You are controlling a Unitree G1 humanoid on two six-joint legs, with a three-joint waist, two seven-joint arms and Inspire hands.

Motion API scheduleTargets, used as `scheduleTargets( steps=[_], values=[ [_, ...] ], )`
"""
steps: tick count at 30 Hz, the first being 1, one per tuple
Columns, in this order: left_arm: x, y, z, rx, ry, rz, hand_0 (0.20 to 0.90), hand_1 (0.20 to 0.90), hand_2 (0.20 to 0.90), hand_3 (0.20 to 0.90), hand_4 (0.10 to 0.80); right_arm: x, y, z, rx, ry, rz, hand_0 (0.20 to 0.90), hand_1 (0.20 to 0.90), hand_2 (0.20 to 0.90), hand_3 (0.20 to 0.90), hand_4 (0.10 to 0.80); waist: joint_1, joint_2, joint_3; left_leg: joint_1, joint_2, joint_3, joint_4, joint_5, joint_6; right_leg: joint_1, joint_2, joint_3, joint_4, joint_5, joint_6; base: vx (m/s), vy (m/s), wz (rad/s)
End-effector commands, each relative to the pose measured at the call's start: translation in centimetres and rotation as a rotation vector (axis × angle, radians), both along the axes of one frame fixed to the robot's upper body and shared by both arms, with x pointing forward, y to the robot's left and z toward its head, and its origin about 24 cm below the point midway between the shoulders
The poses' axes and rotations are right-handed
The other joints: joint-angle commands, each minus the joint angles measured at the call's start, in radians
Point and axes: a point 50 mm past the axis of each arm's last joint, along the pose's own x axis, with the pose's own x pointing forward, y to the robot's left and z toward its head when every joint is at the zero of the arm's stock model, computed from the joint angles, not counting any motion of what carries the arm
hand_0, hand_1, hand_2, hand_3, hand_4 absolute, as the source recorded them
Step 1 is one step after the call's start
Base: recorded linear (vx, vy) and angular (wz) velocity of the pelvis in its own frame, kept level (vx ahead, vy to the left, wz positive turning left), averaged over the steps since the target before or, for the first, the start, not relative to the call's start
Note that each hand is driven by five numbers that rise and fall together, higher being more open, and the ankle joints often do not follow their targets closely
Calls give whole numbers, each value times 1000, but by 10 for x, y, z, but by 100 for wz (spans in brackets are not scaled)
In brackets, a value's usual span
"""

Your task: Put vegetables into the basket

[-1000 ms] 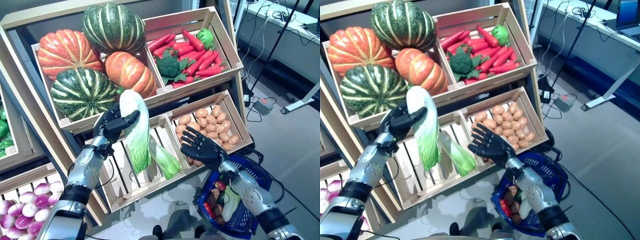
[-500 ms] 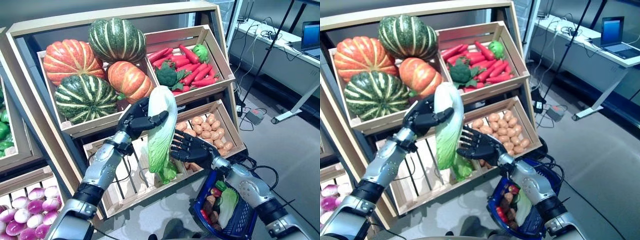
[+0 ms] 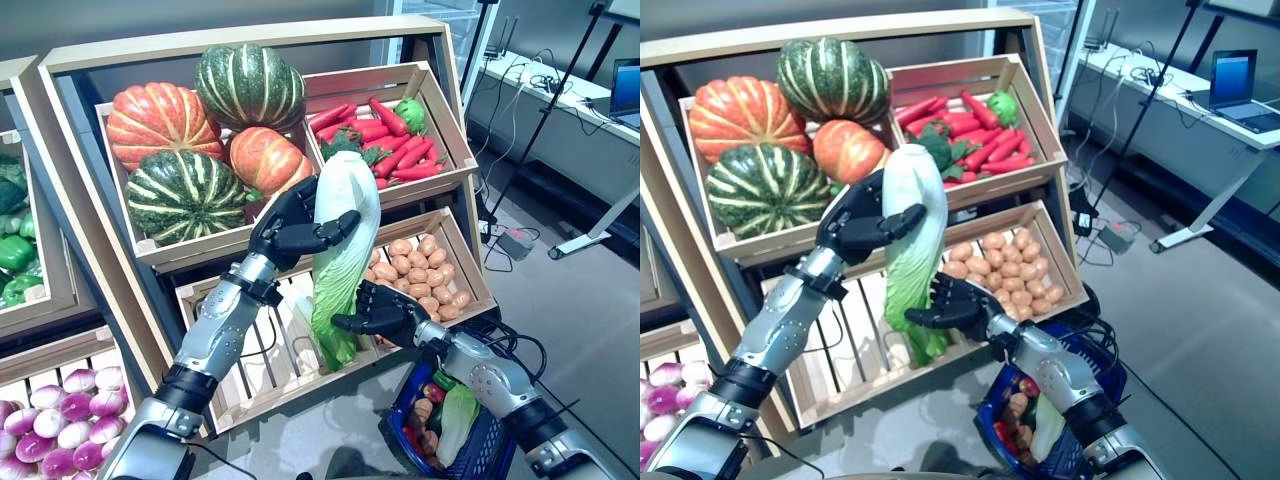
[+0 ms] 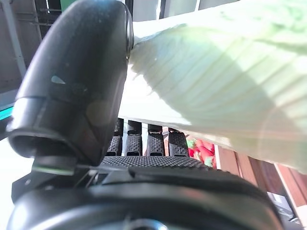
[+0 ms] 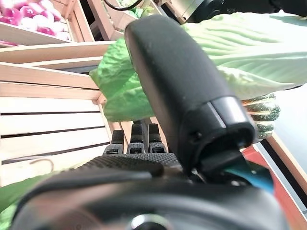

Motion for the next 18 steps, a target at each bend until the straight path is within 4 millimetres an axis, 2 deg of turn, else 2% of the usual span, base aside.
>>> scheduleTargets(
  steps=[1,11,18],
  values=[
    [11,-23,51,-65,-213,-74,300,300,300,300,400,23,20,46,144,-198,-15,900,900,900,900,800,6,-6,-76,24,-51,10,2,-149,23,13,21,-29,3,-69,-53,0,0,0],
    [12,-25,23,8,-116,-97,300,300,300,300,400,30,27,87,228,-360,-7,900,900,900,900,800,10,-6,-80,28,-48,7,2,-151,27,13,23,-15,3,-68,-50,0,0,0],
    [14,-12,-2,102,-33,-95,300,300,300,300,400,33,16,106,194,-455,-21,900,900,900,900,800,8,-7,-82,32,-45,13,2,-152,28,12,23,-4,3,-64,-47,0,0,0]
  ],
)
